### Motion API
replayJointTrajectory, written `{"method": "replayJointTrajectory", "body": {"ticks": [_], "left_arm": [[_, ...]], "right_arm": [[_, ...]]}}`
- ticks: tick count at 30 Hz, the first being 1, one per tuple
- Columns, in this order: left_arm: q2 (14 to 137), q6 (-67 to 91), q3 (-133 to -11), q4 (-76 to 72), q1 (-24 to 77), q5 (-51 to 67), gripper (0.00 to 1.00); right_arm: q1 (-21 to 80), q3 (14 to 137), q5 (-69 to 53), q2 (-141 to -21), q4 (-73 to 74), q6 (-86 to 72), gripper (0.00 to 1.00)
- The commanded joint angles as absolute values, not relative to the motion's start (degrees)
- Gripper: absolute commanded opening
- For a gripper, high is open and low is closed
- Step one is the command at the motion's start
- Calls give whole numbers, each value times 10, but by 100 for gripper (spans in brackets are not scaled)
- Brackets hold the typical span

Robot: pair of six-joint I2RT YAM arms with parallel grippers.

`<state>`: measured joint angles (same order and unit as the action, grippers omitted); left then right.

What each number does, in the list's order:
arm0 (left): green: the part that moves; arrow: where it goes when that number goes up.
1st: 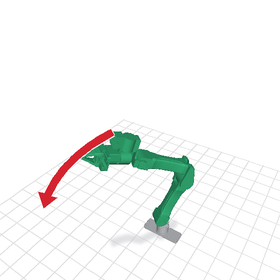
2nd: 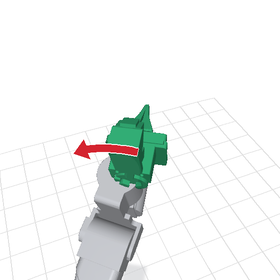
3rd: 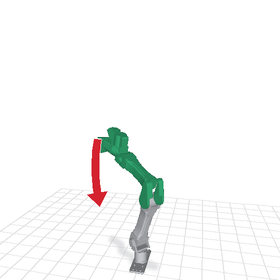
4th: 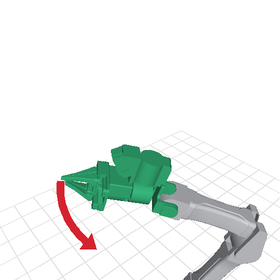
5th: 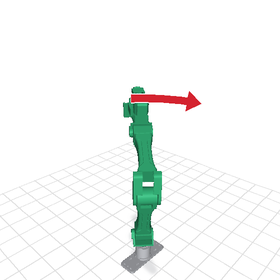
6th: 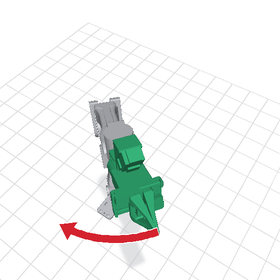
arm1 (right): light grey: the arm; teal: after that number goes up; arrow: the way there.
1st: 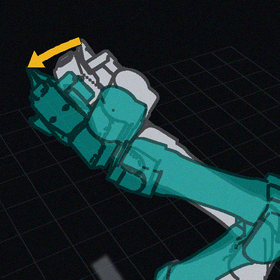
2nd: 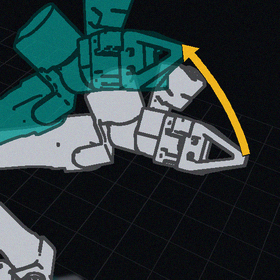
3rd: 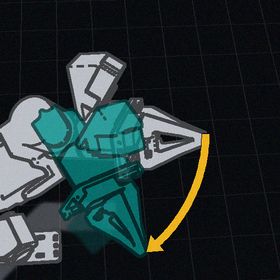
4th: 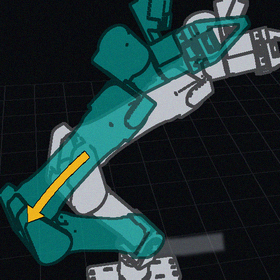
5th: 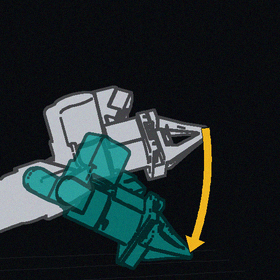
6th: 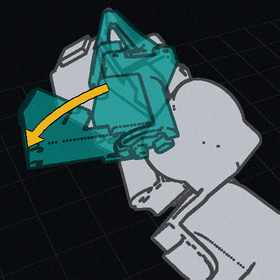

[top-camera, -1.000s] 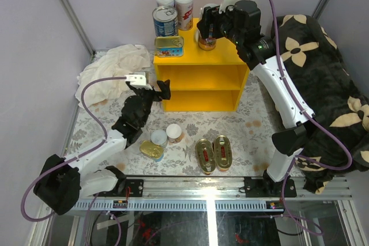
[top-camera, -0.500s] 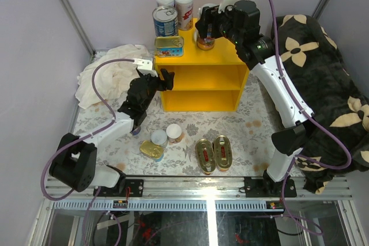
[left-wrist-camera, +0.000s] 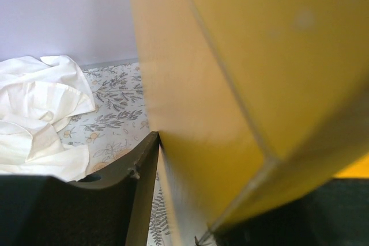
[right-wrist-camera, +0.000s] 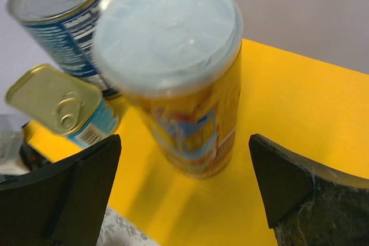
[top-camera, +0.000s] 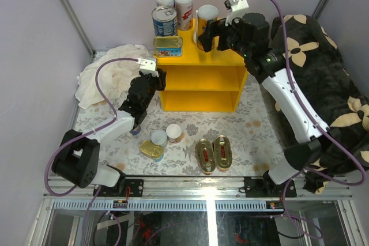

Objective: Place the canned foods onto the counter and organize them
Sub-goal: Adjust the counter at the center of the board.

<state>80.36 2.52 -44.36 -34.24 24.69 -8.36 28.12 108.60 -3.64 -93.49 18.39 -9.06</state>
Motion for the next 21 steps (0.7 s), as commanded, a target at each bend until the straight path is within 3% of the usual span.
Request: {"method": "replayJointTrajectory", "body": {"ticks": [1, 9, 21], "left_arm": [[795, 85, -447, -374, 250, -35, 22], [775, 67, -444, -345, 249, 16, 1], [741, 62, -432, -320, 228, 126, 0]], "right_arm": [[283, 1042, -79, -846, 128, -84, 100], [283, 1005, -101, -791, 153, -92, 99], [284, 872, -129, -737, 85, -83, 100]]}}
